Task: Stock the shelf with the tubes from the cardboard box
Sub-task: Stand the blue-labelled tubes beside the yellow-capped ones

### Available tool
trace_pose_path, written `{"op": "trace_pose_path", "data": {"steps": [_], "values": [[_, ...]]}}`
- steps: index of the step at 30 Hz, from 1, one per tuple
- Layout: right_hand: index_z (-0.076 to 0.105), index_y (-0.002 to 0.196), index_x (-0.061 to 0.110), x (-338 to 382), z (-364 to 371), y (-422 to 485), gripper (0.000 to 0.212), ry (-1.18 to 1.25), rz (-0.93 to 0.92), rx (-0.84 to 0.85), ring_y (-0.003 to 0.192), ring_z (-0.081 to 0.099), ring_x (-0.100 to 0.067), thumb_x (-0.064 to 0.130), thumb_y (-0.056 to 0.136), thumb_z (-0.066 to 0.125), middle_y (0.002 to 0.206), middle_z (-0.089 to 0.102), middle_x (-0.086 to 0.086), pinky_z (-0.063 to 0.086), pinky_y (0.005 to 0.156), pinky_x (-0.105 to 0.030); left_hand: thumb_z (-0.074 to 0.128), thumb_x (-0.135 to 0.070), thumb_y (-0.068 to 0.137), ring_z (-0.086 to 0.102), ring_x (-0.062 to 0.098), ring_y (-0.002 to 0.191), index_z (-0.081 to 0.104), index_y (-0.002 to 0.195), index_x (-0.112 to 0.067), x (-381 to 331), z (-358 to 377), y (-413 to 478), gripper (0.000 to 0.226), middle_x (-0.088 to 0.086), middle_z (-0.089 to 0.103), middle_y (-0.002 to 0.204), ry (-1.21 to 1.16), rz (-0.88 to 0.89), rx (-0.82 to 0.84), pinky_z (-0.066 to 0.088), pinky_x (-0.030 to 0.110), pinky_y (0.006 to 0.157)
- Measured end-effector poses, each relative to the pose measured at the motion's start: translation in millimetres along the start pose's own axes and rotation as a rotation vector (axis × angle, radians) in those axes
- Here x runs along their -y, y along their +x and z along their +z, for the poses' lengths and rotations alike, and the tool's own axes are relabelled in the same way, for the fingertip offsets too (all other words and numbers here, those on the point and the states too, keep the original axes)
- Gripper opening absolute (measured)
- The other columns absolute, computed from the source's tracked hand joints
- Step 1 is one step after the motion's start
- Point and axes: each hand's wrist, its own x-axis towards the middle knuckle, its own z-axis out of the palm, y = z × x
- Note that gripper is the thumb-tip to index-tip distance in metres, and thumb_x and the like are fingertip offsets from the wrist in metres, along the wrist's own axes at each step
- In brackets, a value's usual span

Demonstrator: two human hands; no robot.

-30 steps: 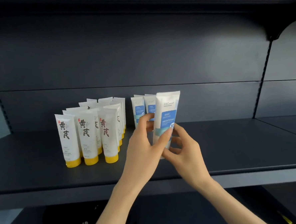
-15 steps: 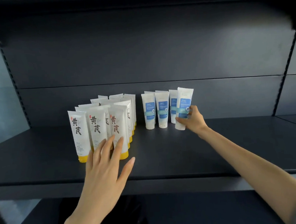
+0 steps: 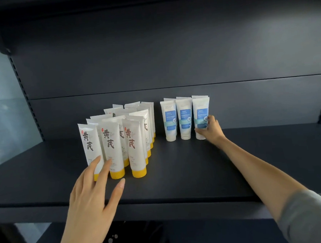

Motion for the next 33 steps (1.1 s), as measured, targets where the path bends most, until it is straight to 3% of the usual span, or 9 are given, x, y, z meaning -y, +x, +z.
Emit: {"op": "trace_pose_path", "data": {"steps": [8,12,17,21,25,29,33], "values": [[0.037,0.132,0.004,-6,-2,3,0.056,0.008,-0.004,-0.010,0.118,0.051,-0.024,0.008,0.085,0.068,0.132,0.051,-0.010,0.041,0.091,-0.027,0.029,-0.058,0.085,0.039,0.031,0.126,0.044,0.137,-0.019,1,7,4,0.066,0.006,0.038,0.143,-0.042,-0.027,-0.002,0.044,0.058,0.088],[0.038,0.130,0.005,-7,0,3,0.056,-0.023,-0.007,-0.035,0.118,0.052,-0.025,0.011,0.084,0.070,0.134,0.048,-0.012,0.043,0.094,-0.030,0.028,-0.060,0.084,0.038,0.033,0.128,0.044,0.138,-0.019,-5,11,5,0.070,0.006,0.038,0.144,-0.063,-0.039,0.025,0.041,0.057,0.093],[0.034,0.134,0.003,1,-5,1,0.066,0.024,0.082,-0.055,0.123,0.048,-0.025,0.023,0.084,0.072,0.137,0.042,-0.010,0.044,0.099,-0.036,0.033,-0.058,0.087,0.034,0.027,0.129,0.044,0.138,-0.018,-7,16,3,0.066,0.006,0.039,0.143,-0.059,0.010,0.050,0.041,0.057,0.093],[0.033,0.138,0.001,17,-23,-9,0.061,-0.113,0.089,-0.066,0.107,0.045,-0.021,0.037,0.093,0.055,0.122,0.040,-0.007,0.038,0.083,-0.030,0.023,-0.062,0.084,0.029,0.021,0.132,0.039,0.142,-0.022,-7,16,1,0.072,0.002,0.038,0.145,-0.077,0.031,0.081,0.038,0.053,0.099],[0.017,0.150,0.007,33,-49,-48,0.066,-0.389,-0.019,0.026,0.140,0.028,-0.030,0.044,0.099,0.037,0.153,0.023,-0.014,0.028,0.109,-0.039,0.018,-0.066,0.082,0.031,0.020,0.136,0.034,0.144,-0.027,-8,15,-3,0.075,-0.003,0.037,0.147,-0.106,0.066,0.127,0.033,0.046,0.105],[0.016,0.151,0.016,42,-72,-99,0.068,-0.638,-0.122,0.027,0.145,0.016,-0.024,0.053,0.097,0.032,0.158,0.018,-0.006,0.017,0.116,-0.051,0.014,-0.069,0.084,0.034,0.018,0.134,0.036,0.143,-0.025,-11,14,-8,0.077,-0.005,0.040,0.145,-0.144,0.121,0.140,0.034,0.044,0.104],[0.014,0.152,0.020,46,-90,-160,0.068,-0.775,-0.125,-0.001,0.147,0.009,-0.020,0.056,0.096,0.030,0.158,0.016,0.000,0.009,0.117,-0.051,-0.008,-0.080,0.074,0.029,0.016,0.137,0.031,0.146,-0.026,-19,16,-17,0.098,-0.005,0.034,0.149,-0.202,0.154,0.194,0.025,0.039,0.111]]}}
